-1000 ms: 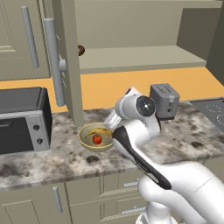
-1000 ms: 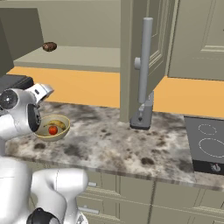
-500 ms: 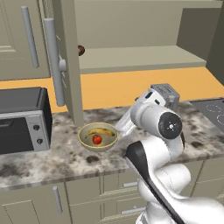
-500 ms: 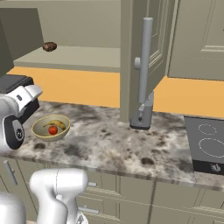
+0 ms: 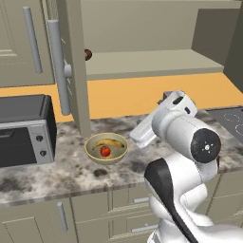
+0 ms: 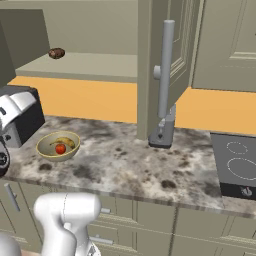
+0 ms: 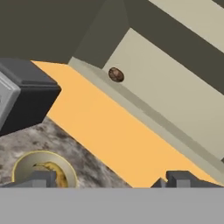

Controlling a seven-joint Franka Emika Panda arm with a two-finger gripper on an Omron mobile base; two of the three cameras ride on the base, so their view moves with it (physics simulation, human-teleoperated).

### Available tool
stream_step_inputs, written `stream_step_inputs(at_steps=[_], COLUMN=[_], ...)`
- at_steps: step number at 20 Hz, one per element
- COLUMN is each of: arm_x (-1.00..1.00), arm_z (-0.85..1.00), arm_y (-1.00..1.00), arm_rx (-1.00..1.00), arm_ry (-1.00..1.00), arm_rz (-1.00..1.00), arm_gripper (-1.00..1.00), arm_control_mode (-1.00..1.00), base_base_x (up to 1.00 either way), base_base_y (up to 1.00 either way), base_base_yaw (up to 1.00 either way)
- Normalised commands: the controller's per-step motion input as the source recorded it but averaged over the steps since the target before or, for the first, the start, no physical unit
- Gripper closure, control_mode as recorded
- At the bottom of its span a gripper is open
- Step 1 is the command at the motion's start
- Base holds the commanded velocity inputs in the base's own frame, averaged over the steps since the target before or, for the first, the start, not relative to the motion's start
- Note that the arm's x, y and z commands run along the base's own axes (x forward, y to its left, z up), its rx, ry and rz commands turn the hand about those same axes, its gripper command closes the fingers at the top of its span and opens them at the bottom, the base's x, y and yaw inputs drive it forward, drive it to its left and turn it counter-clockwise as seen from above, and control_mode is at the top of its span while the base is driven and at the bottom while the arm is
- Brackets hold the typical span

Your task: Open the cabinet. Pick the apple and banana from the cabinet and place them into the bowl. Then close the cabinet.

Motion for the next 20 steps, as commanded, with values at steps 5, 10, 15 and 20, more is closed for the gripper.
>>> stream_step_inputs(at_steps=[5, 10, 15, 20], arm_x=[-0.58, -0.42, -0.72, -0.43], arm_z=[0.49, 0.51, 0.55, 0.19], arm_y=[-0.17, 0.0, 0.0, 0.17], arm_rx=[0.07, 0.09, 0.06, 0.01], arm_ry=[-0.01, 0.0, 0.0, -0.03], arm_rz=[-0.02, -0.03, -0.01, 0.0], arm_gripper=[-1.0, -1.0, -1.0, -1.0], arm_control_mode=[-1.0, -1.0, -1.0, -1.0], base_base_x=[0.0, 0.0, 0.0, 0.0], base_base_y=[0.0, 0.0, 0.0, 0.0], base_base_yaw=[0.0, 0.0, 0.0, 0.0])
